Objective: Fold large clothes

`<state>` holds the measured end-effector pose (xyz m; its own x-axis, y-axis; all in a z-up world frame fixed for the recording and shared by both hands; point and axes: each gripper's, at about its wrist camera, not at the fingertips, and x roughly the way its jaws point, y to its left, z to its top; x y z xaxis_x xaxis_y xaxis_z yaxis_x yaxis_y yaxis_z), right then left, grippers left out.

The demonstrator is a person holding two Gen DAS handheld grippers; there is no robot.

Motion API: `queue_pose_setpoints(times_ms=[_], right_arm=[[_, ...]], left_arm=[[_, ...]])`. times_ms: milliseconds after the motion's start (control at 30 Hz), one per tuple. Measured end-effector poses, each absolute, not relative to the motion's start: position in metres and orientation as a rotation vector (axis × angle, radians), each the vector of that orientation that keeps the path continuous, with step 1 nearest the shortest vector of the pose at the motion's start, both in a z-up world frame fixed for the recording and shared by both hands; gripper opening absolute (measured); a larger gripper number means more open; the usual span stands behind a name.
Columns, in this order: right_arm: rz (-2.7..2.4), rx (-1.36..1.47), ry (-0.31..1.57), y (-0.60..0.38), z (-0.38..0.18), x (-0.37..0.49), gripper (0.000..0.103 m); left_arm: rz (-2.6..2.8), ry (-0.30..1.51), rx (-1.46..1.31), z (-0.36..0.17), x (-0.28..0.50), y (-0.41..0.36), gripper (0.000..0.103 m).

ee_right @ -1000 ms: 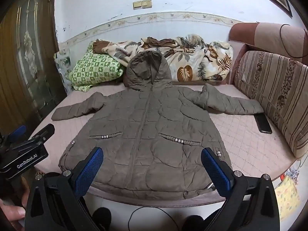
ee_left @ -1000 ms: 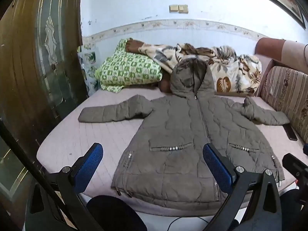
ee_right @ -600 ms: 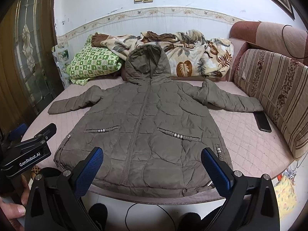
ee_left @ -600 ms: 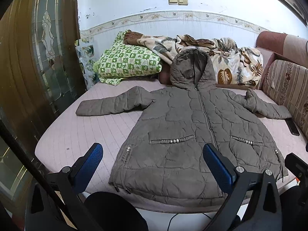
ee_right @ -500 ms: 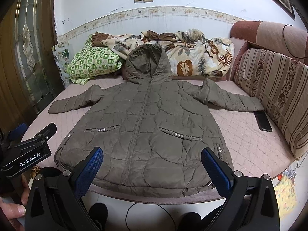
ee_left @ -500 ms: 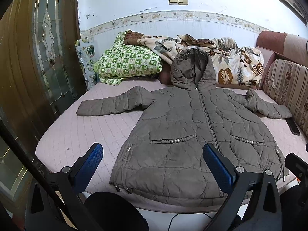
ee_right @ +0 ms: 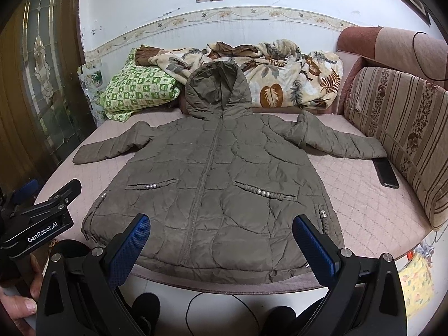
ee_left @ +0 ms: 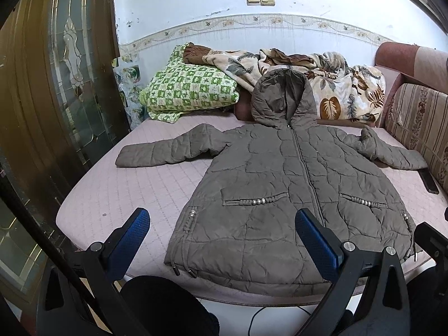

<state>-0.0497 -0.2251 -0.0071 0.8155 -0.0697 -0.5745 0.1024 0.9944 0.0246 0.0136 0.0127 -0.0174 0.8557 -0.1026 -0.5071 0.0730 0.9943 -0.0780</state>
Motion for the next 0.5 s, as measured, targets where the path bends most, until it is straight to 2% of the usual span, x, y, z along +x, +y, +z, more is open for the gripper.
queue_pose_setpoints(times_ms=[67,500], right_arm=[[-0.089,0.056,0.604,-0.224,-0.006,-0.052,0.103],[-0.116,0.091,0.593,-0.236,-0.006,-0.066,0.103]], left_arm=[[-0.114,0.545,-0.121,-0.011,0.006,0.011,0.103],[-0.103,0.548,-0.003,-0.006,0.000,-0.001,0.103]])
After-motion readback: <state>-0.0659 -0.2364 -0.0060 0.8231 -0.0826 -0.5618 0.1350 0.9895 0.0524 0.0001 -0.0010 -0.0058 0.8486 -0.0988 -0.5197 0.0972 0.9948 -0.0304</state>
